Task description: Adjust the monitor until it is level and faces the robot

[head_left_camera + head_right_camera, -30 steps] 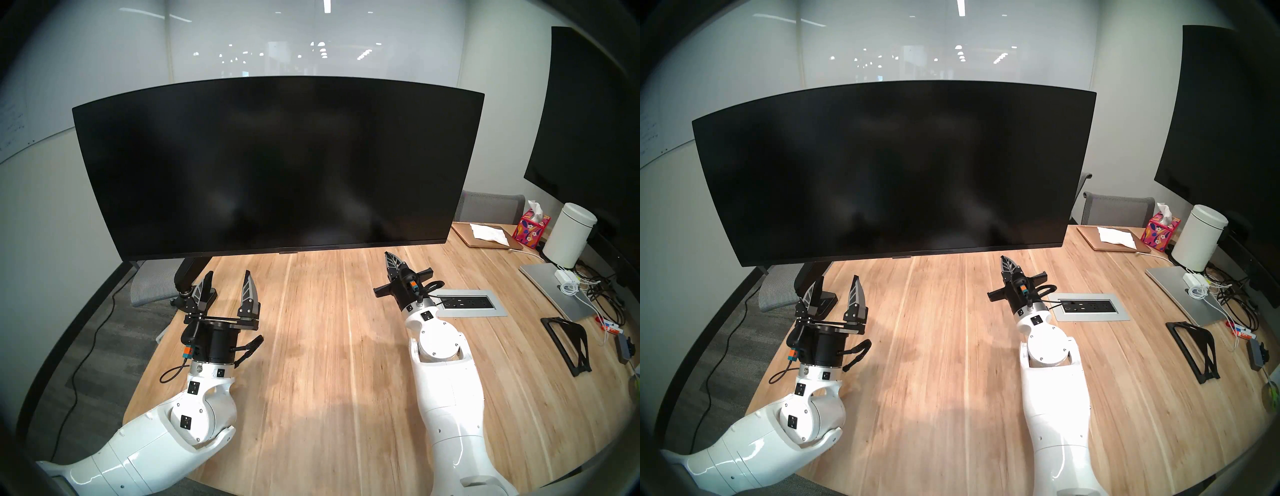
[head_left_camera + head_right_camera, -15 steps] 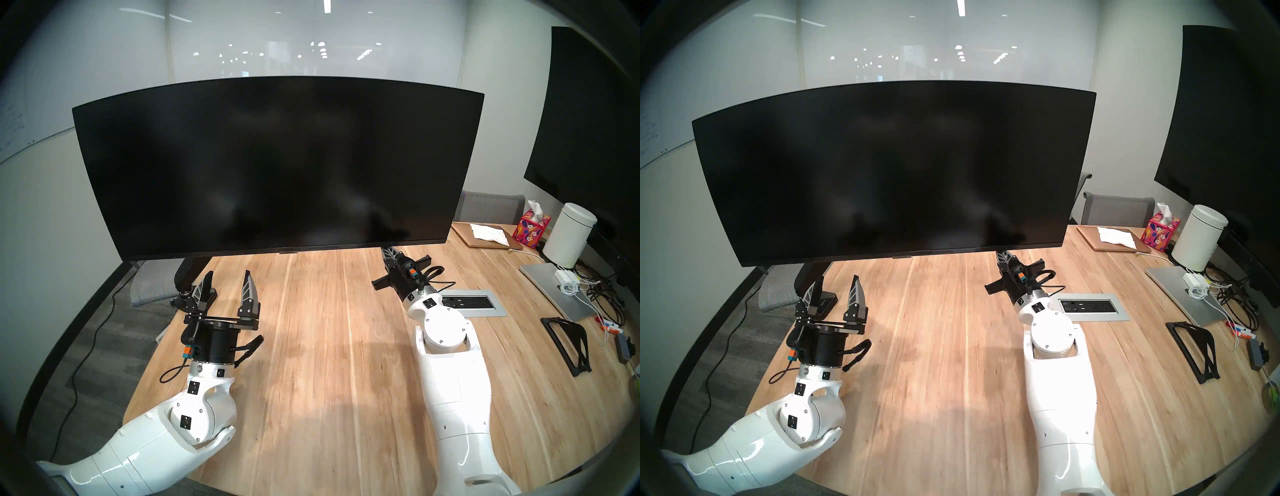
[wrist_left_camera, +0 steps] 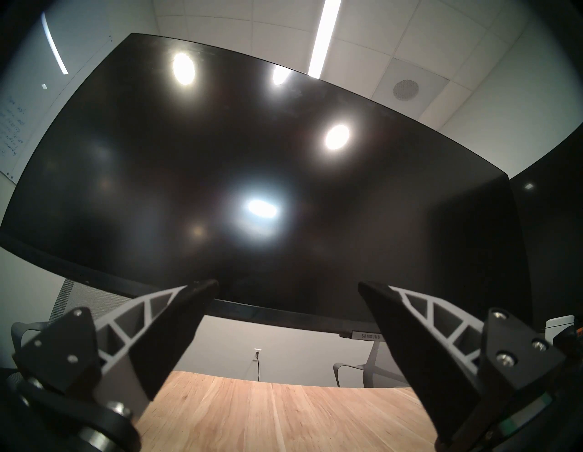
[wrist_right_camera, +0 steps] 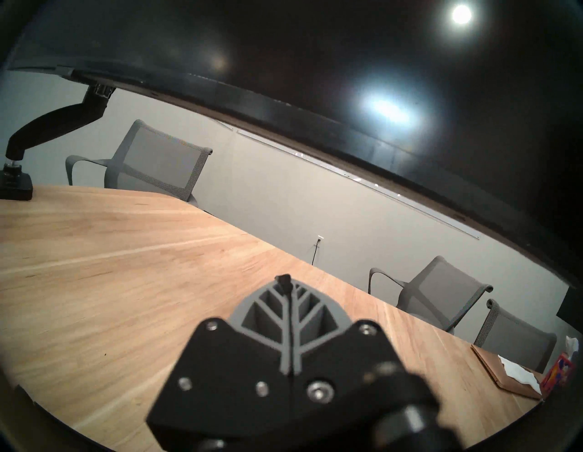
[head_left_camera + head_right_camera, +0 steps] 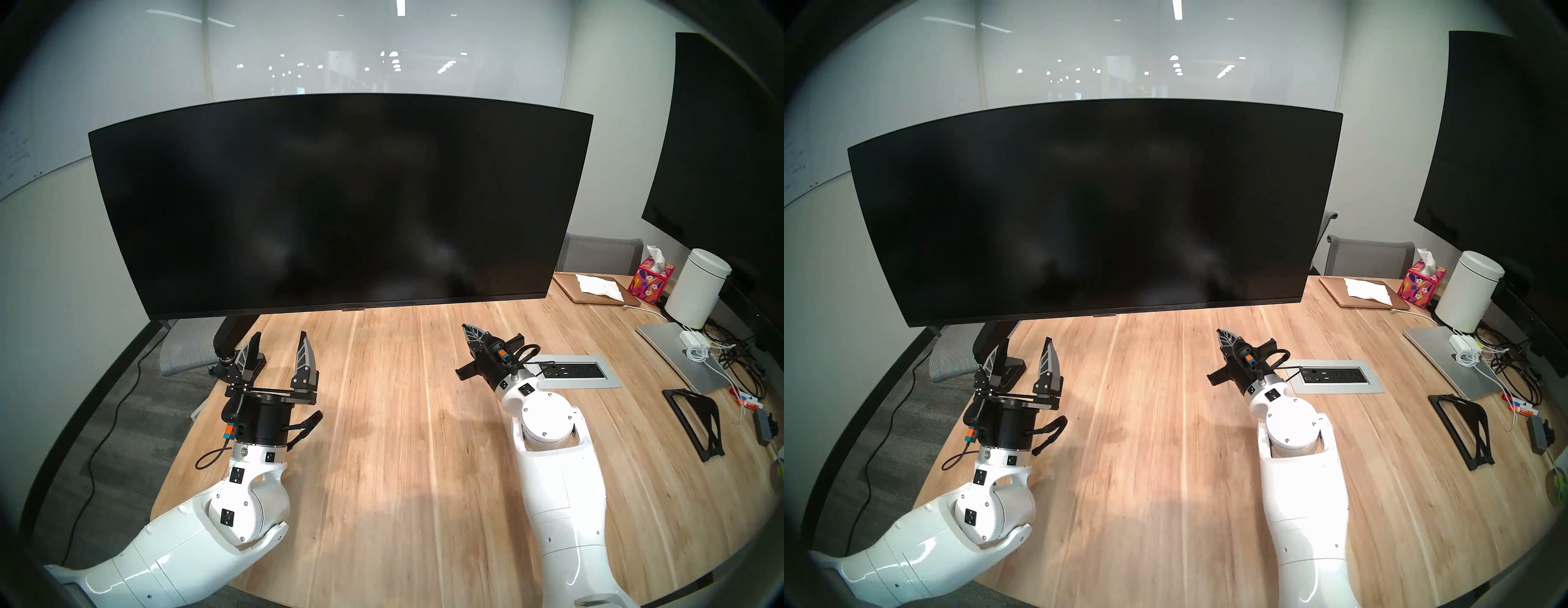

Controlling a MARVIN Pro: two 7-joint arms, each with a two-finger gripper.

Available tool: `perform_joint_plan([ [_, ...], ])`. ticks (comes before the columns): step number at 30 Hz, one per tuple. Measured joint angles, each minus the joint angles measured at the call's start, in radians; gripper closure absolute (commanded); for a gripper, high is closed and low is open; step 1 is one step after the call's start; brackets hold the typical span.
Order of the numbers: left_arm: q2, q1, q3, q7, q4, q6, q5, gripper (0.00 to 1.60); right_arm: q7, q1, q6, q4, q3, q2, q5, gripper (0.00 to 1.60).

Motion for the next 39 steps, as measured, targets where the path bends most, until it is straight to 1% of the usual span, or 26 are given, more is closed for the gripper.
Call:
perform_joint_plan([
  [7, 0.0, 0.0, 0.0, 0.0, 0.0, 0.0, 0.0, 0.0, 0.042, -0.059, -0.047, -0.077, 0.011, 0.01, 0.039, 1.6],
  [12, 0.0, 0.0, 0.0, 0.0, 0.001, 0.0, 0.0, 0.0, 0.066, -0.11, -0.112, -0.14, 0.033, 0.018, 0.078, 1.6],
  [17, 0.0, 0.0, 0.0, 0.0, 0.001, 0.0, 0.0, 0.0, 0.059, -0.163, -0.189, -0.201, 0.049, 0.02, 0.099, 1.6],
  [22, 0.0, 0.0, 0.0, 0.0, 0.001, 0.0, 0.0, 0.0, 0.032, -0.218, -0.26, -0.25, 0.051, 0.01, 0.097, 1.6],
  [26, 0.001, 0.0, 0.0, 0.0, 0.0, 0.0, 0.0, 0.0, 0.008, -0.243, -0.319, -0.258, 0.036, 0.001, 0.071, 1.6],
  [30, 0.001, 0.0, 0.0, 0.0, 0.0, 0.0, 0.0, 0.0, -0.042, -0.257, -0.385, -0.251, 0.016, -0.006, 0.028, 1.6],
  [31, 0.001, 0.0, 0.0, 0.0, 0.0, 0.0, 0.0, 0.0, -0.057, -0.258, -0.4, -0.245, 0.011, -0.006, 0.019, 1.6],
  [32, 0.001, 0.0, 0.0, 0.0, 0.0, 0.0, 0.0, 0.0, -0.076, -0.257, -0.419, -0.233, 0.004, -0.007, 0.007, 1.47],
  [39, 0.001, 0.0, 0.0, 0.0, 0.0, 0.0, 0.0, 0.0, -0.187, -0.244, -0.512, -0.15, -0.024, -0.009, -0.05, 1.47],
])
